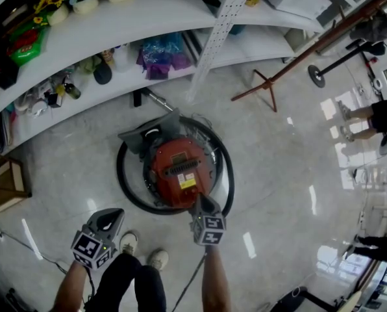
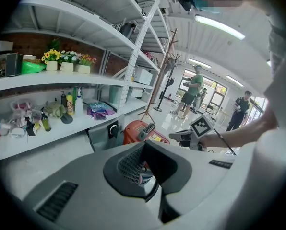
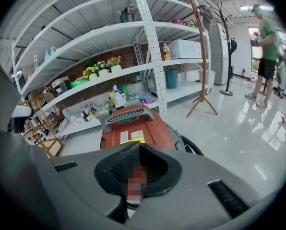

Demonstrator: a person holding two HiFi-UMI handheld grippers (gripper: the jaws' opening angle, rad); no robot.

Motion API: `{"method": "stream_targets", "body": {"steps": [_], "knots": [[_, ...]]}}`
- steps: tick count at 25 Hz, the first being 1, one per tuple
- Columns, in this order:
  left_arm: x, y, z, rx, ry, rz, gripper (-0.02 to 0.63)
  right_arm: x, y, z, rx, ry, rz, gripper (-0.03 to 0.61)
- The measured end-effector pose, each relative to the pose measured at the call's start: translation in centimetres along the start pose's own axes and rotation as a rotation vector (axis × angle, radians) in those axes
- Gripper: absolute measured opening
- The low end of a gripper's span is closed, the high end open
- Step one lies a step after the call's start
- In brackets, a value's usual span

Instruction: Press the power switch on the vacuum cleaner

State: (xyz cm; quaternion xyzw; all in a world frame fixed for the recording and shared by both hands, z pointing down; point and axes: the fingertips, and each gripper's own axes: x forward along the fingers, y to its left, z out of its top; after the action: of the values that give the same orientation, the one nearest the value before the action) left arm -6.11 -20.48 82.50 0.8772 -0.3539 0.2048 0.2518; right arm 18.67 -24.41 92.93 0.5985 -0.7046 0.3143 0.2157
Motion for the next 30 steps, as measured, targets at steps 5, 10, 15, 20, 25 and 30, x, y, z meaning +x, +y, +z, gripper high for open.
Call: {"method": "stream_targets", "body": {"steps": [5,10,15,20,25,30], "knots": [[0.3,0.0,-0.3,-0.003,-0.003,0.0,0.008,0.7,0.1,-0.8,0.0,0.018,0.009,0.006],[0.5,-0.1,-0.5,-0.009,0.002,-0.002,0.008,1.4,0.1,-1.0,-0.004,0.03,0.016,0.006],[0.4,0.3,-0.4,-0.009,0.006,0.005,0.008,2.0,0.1,-1.6,-0.003,0.048,0.015,0.006],[0.4,0.6,-0.4,-0.013,0.005,0.008,0.008,2.2,0.0,-1.6,0.004,0.049,0.016,0.008],[0.8,0.7,-1.2,-0.022,0.008,0.014,0.008,2.4,-0.1,-1.7,0.004,0.051,0.014,0.008],[1.1,0.3,-1.3,-0.01,0.018,-0.001,0.008,2.6,-0.4,-1.9,0.021,0.045,0.004,0.009]]}}
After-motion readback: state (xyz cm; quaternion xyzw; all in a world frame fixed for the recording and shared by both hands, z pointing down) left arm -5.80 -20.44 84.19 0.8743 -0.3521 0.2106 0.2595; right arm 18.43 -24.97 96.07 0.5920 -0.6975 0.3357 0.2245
